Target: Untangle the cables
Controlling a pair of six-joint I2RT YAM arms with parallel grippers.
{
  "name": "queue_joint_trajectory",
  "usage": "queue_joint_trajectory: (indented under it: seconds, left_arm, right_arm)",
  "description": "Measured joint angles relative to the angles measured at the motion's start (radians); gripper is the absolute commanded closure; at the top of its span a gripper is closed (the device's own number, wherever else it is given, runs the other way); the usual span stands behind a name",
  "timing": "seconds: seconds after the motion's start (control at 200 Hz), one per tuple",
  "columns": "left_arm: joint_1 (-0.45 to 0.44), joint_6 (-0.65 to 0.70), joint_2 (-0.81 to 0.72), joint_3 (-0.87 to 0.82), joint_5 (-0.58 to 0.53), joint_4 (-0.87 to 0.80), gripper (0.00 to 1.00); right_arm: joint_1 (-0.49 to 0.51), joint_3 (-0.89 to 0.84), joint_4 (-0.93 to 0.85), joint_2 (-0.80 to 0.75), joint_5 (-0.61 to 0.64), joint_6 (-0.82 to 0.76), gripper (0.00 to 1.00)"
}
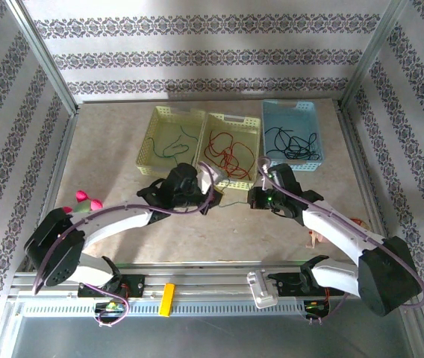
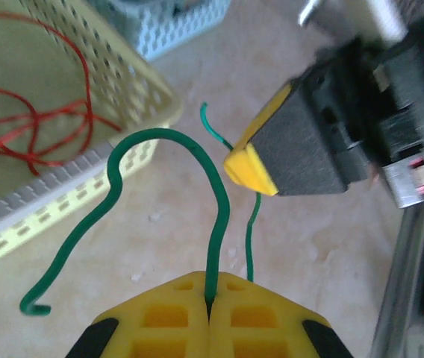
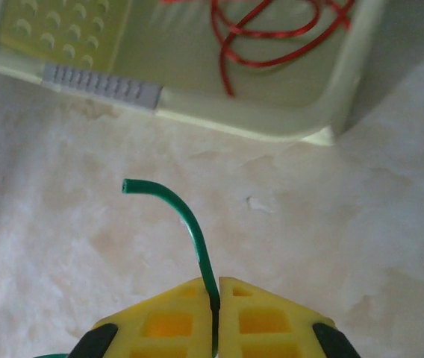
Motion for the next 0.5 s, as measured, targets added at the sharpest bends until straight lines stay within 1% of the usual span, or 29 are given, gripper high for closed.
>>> queue_joint_trajectory:
  seconds: [0.045, 0.095, 0.13, 0.265, 0.36, 0.5]
  left_arm:
    - [0.026, -0.027, -0.021, -0.018, 0.017, 0.032, 1.00]
    - [0.055, -0.055, -0.037, -0.034, 0.024, 0.060, 1.00]
    - [0.072, -0.072, -0.045, -0.040, 0.026, 0.071, 1.00]
    - [0.128, -0.133, -0.047, -0.044, 0.007, 0.090, 1.00]
    - [0.174, -0.185, -0.033, -0.040, -0.034, 0.105, 1.00]
    - [0.291, -0.282, 0.014, -0.028, -0.119, 0.155, 1.00]
  right_arm:
    - [-0.017, 0.000, 0.010, -0.001, -0.005, 0.010, 0.82]
    - [-0.024, -0.001, 0.024, -0.006, -0.010, 0.026, 0.64]
    - [-0.029, -0.003, 0.026, -0.013, -0.012, 0.032, 0.59]
    - [-0.035, -0.012, 0.036, -0.066, -0.019, 0.037, 0.53]
    - [-0.035, -0.012, 0.048, -0.133, -0.018, 0.039, 0.52]
    - [-0.040, -0.012, 0.058, -0.216, -0.015, 0.037, 0.50]
